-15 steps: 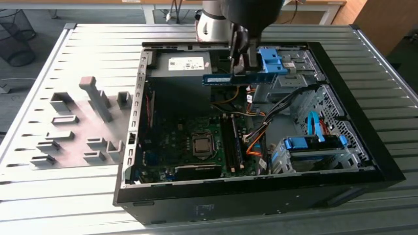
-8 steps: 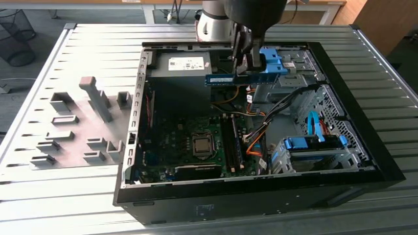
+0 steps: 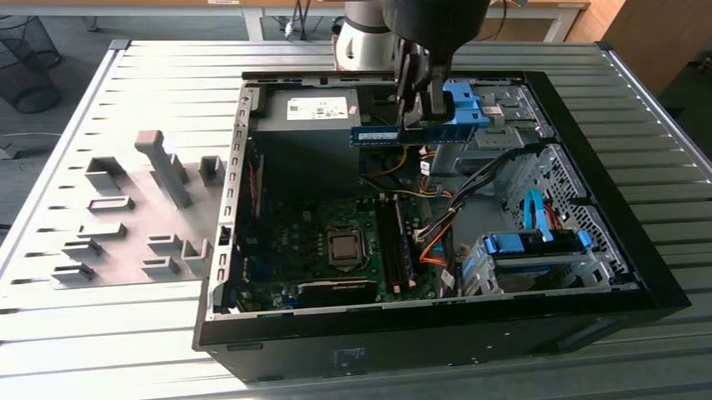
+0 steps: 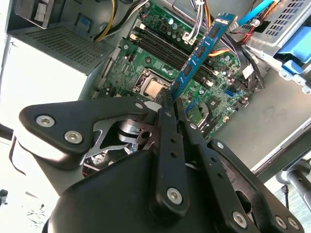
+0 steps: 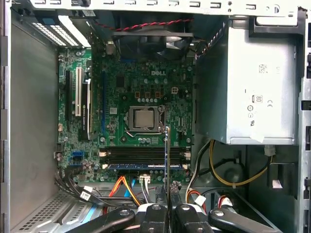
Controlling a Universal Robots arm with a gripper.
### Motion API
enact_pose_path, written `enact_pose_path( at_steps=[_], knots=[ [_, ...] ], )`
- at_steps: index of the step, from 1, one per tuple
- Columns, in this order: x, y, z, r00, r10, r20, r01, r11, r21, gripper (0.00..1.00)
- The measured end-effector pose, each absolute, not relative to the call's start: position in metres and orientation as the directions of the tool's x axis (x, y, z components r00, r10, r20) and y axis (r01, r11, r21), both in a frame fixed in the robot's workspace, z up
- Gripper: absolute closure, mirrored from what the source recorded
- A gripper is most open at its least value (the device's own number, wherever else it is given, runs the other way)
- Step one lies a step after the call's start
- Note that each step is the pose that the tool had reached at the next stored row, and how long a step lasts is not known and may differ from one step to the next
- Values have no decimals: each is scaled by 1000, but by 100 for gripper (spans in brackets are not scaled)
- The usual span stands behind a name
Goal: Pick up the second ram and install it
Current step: 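Insert the second ram into the second slot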
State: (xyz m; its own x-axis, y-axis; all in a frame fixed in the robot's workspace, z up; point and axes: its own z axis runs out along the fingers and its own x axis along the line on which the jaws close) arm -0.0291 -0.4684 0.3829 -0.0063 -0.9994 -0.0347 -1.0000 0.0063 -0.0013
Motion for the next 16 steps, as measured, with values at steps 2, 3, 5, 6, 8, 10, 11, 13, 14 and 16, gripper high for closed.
enact_pose_path(
  at_steps=[2, 3, 5, 6, 8, 10, 11, 13, 14, 16],
  knots=[
    [-29, -468, 383, -9, -999, -35, -1000, 9, -1, 86],
    [-29, -468, 383, -13, -999, -35, -1000, 13, -1, 86],
    [-29, -468, 383, -27, -999, -35, -1000, 27, -1, 86],
    [-29, -468, 383, -35, -999, -35, -999, 35, -1, 86],
    [-29, -468, 383, -54, -998, -35, -999, 54, -1, 86],
    [-29, -468, 382, -82, -996, -35, -997, 82, -1, 86],
    [-29, -468, 382, -96, -995, -35, -995, 96, -1, 86],
    [-29, -468, 382, -115, -993, -35, -993, 115, -1, 86],
    [-29, -468, 382, -115, -993, -35, -993, 115, -1, 86],
    [-29, -468, 382, -115, -993, -35, -993, 115, -1, 86]
  ],
)
